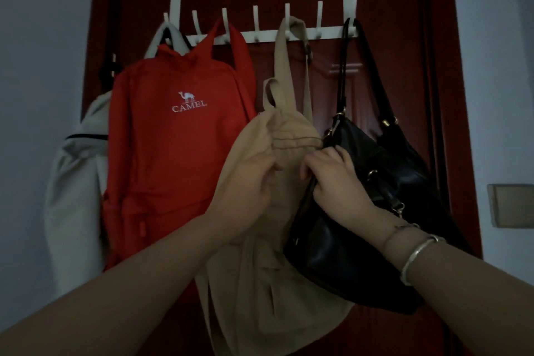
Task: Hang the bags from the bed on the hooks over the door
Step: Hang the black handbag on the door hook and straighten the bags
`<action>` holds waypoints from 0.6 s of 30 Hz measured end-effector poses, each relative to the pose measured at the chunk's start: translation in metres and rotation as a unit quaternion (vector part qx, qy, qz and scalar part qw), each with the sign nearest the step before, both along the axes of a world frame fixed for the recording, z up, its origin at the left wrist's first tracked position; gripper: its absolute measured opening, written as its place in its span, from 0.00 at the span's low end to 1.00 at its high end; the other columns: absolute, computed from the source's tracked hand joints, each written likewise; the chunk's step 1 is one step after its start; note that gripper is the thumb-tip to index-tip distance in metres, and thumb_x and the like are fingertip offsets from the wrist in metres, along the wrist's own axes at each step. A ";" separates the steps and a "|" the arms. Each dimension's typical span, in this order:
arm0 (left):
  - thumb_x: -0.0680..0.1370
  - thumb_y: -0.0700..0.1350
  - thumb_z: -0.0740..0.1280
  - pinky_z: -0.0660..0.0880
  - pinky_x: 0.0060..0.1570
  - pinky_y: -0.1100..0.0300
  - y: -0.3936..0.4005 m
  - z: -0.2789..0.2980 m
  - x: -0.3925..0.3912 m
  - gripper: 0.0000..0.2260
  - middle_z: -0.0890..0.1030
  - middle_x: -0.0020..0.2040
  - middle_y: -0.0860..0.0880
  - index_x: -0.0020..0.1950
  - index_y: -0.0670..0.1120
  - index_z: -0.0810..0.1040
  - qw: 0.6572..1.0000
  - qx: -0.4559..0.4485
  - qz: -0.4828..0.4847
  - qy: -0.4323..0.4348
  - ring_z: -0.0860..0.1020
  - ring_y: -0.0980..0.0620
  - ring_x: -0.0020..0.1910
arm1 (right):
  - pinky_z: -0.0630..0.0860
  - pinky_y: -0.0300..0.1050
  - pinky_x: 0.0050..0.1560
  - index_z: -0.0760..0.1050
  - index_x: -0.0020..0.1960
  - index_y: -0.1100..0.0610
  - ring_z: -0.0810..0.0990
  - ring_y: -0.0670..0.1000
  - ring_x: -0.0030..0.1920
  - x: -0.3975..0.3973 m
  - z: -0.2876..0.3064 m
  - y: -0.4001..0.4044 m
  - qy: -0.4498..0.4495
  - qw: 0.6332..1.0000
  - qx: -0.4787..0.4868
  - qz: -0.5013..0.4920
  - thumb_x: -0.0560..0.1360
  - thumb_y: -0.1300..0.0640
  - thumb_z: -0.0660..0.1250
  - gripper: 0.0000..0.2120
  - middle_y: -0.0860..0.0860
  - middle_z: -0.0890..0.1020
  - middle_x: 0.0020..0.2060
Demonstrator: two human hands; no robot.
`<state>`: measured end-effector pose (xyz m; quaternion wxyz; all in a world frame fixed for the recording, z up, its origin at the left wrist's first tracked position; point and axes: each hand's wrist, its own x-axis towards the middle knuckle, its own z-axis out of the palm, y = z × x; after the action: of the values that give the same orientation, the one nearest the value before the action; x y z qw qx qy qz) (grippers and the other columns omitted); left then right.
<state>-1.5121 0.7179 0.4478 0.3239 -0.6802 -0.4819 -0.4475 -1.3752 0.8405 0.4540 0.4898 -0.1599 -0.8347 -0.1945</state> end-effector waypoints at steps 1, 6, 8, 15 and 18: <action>0.68 0.31 0.56 0.74 0.50 0.60 -0.008 0.003 -0.004 0.16 0.81 0.43 0.47 0.50 0.39 0.79 0.999 0.028 -0.002 -0.024 0.79 0.51 0.45 | 0.54 0.50 0.70 0.70 0.42 0.53 0.71 0.54 0.55 -0.005 0.004 -0.008 0.029 0.999 -0.001 0.024 0.60 0.69 0.56 0.15 0.49 0.75 0.42; 0.69 0.35 0.61 0.71 0.50 0.53 -0.050 0.027 -0.059 0.12 0.79 0.48 0.49 0.50 0.46 0.76 0.970 0.166 0.136 -0.111 0.76 0.48 0.48 | 0.66 0.46 0.56 0.70 0.45 0.56 0.70 0.52 0.51 -0.052 0.040 -0.048 0.101 0.984 0.037 0.141 0.68 0.66 0.57 0.09 0.51 0.75 0.44; 0.71 0.40 0.65 0.65 0.59 0.50 -0.063 0.034 -0.093 0.18 0.75 0.60 0.44 0.61 0.45 0.71 0.937 0.182 0.244 -0.174 0.71 0.40 0.58 | 0.66 0.46 0.54 0.71 0.49 0.55 0.70 0.50 0.51 -0.077 0.057 -0.061 0.102 0.979 0.044 0.172 0.71 0.63 0.57 0.09 0.50 0.74 0.45; 0.72 0.48 0.71 0.62 0.68 0.46 -0.079 0.042 -0.182 0.37 0.63 0.74 0.40 0.75 0.47 0.53 0.920 0.111 0.181 -0.331 0.64 0.38 0.71 | 0.64 0.53 0.68 0.60 0.70 0.58 0.66 0.61 0.68 -0.162 0.123 -0.053 0.118 0.982 -0.116 0.096 0.76 0.58 0.59 0.24 0.61 0.67 0.68; 0.78 0.43 0.63 0.65 0.66 0.52 -0.066 0.051 -0.204 0.30 0.69 0.72 0.45 0.76 0.50 0.54 0.949 0.105 0.072 -0.287 0.70 0.44 0.68 | 0.62 0.57 0.69 0.56 0.73 0.56 0.64 0.65 0.69 -0.177 0.147 -0.030 0.146 0.968 -0.197 0.049 0.76 0.51 0.59 0.27 0.64 0.64 0.70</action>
<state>-1.7163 0.6519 0.4988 0.2726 -0.4484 -0.5525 -0.6475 -1.5522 0.8109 0.6006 0.5740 -0.2391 -0.7828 0.0234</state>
